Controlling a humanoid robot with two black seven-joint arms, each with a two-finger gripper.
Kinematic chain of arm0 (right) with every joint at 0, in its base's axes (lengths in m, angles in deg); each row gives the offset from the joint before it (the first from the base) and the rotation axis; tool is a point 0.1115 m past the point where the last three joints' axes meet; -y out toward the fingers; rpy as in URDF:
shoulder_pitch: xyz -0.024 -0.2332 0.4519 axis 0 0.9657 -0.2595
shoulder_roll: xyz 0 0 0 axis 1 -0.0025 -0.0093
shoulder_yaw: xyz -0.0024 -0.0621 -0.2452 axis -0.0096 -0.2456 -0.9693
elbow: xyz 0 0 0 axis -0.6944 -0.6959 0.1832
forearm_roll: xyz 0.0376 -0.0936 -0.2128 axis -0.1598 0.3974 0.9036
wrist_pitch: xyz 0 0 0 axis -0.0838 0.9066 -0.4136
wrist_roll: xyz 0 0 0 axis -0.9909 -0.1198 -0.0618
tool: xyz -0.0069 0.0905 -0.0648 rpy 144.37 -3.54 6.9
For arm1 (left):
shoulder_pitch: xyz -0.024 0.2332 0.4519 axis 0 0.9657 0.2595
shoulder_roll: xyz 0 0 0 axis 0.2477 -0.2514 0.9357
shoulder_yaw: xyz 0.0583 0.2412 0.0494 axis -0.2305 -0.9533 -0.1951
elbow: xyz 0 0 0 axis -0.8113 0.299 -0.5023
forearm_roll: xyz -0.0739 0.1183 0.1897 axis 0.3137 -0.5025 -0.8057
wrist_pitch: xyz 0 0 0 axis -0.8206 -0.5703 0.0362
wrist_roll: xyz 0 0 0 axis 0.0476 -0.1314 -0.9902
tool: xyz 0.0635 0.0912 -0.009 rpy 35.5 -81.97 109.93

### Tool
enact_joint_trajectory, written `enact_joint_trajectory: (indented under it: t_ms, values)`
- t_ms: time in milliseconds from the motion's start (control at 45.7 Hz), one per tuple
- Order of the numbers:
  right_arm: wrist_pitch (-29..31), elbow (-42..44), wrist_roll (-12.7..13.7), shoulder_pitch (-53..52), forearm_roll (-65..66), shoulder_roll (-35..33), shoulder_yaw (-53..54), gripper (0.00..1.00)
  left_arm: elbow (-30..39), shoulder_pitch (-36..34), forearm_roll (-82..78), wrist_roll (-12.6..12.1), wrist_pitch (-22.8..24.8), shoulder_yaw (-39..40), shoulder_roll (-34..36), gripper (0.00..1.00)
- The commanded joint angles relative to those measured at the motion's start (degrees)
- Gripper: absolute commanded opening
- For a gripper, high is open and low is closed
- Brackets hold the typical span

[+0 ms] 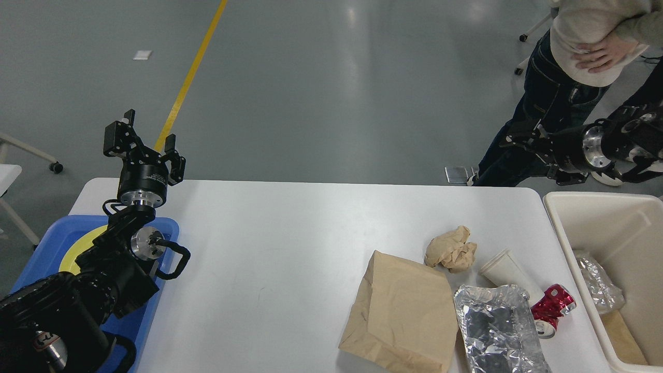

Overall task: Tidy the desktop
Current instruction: 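Lift the right gripper and swing it over the brown paper bag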

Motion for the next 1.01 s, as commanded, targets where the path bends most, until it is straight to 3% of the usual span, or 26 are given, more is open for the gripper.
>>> enact_joint_trajectory:
  t_ms: [0,109,372,635,985]
  values:
    - [1.4,-0.5,0.2,-2.0,-0.1,3.8,-7.8,1.0,0.0,0.0,0.0,0.0,0.0,0.0,0.0,0.96]
    - [3.1,-2.1,0.2,-4.7,-0.1,5.5,-11.1,1.0,0.0,0.0,0.0,0.0,0.0,0.0,0.0,0.96]
    - [15.3,-14.3,0.2,-16.2,0.0,5.7,-21.4,1.0,0.0,0.0,0.0,0.0,0.0,0.0,0.0,0.96]
    - [16.7,-22.3,0.2,-24.1,-0.4,8.8,-24.9,1.0,0.0,0.0,0.0,0.0,0.0,0.0,0.0,0.96]
    - [16.7,-25.5,0.3,-31.2,-0.1,19.5,-25.3,1.0,0.0,0.0,0.0,0.0,0.0,0.0,0.0,0.96]
